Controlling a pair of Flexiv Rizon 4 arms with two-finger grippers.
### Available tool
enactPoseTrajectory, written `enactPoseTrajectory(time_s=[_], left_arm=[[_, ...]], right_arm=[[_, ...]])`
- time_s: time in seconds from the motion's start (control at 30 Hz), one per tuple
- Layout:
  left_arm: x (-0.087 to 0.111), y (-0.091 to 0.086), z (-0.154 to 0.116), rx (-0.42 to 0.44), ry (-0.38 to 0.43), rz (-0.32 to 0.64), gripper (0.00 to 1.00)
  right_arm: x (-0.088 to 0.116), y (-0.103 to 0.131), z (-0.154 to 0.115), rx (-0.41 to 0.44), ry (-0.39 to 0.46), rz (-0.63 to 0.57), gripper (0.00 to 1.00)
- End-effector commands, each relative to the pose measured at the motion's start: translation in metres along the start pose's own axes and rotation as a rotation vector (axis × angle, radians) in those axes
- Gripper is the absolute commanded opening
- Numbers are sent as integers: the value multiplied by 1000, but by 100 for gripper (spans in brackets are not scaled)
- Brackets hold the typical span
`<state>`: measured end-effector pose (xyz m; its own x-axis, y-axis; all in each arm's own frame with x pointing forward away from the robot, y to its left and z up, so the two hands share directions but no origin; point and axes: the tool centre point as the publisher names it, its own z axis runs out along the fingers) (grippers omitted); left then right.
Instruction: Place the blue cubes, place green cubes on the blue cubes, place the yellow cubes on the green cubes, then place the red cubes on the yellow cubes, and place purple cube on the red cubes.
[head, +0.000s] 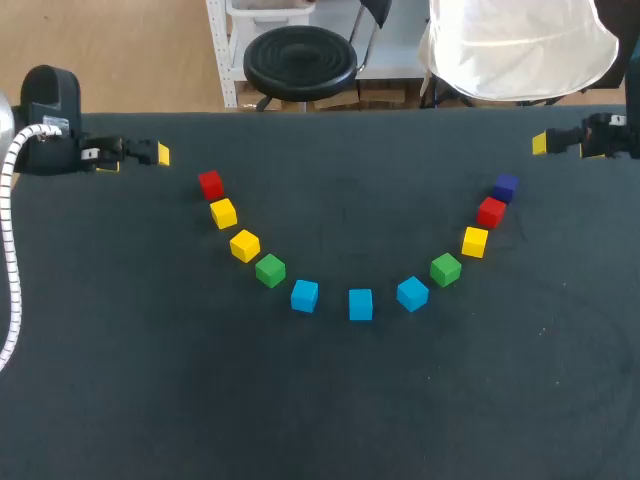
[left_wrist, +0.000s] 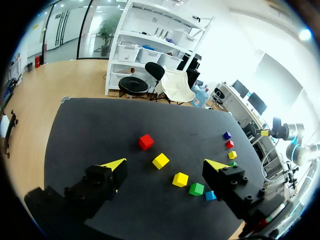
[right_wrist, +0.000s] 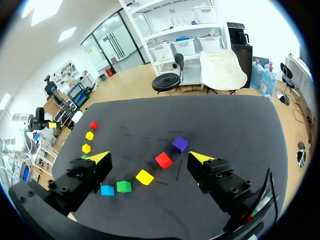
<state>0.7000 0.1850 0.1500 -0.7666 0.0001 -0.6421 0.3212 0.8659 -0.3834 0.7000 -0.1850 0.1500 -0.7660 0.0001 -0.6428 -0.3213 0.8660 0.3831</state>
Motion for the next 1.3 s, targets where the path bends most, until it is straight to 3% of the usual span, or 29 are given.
enactPoseTrajectory(time_s=[0.03, 0.37, 0.7, 0.97, 1.3], left_arm=[[0, 0, 0, 0, 0, 0, 100], [0, 0, 0, 0, 0, 0, 100], [6, -20, -7, 78, -14, 106, 100], [14, -38, -17, 249, -31, 262, 100], [17, -59, -12, 291, -7, 363, 100]], right_arm=[[0, 0, 0, 0, 0, 0, 100], [0, 0, 0, 0, 0, 0, 100], [0, 0, 0, 0, 0, 0, 100], [0, 0, 0, 0, 0, 0, 100], [0, 0, 0, 0, 0, 0, 100]])
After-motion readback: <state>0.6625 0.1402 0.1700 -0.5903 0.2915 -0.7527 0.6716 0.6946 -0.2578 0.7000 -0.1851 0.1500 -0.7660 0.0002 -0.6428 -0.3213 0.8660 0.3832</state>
